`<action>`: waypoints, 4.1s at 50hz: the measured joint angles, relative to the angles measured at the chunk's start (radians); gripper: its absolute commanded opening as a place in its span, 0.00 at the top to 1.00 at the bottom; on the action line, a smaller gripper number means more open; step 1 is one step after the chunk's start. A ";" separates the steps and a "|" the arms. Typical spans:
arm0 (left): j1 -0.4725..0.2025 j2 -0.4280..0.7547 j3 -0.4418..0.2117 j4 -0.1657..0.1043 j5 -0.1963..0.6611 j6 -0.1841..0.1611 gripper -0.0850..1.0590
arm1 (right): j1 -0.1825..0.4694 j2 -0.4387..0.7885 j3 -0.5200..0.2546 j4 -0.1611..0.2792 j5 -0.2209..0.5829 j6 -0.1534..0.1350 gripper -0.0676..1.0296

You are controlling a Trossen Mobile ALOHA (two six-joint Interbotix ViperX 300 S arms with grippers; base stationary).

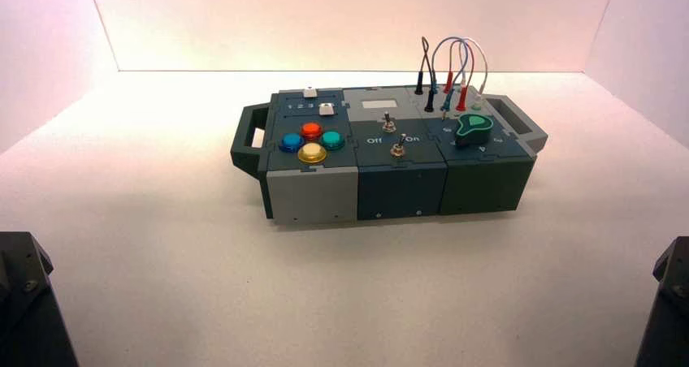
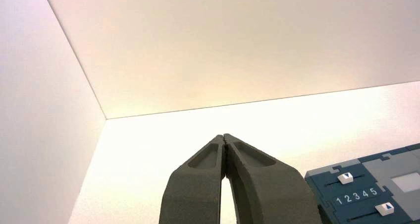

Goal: Insert the blue wire.

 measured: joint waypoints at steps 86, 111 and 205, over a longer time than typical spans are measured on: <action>-0.267 0.018 -0.143 -0.006 0.426 0.107 0.95 | 0.072 0.169 -0.224 0.092 0.726 -0.028 0.57; -0.284 0.071 -0.193 -0.032 0.557 0.101 0.95 | 0.178 0.403 -0.318 0.120 0.841 -0.041 0.58; -0.307 0.187 -0.222 -0.064 0.620 0.103 0.95 | 0.258 0.902 -0.480 0.204 0.675 -0.041 0.53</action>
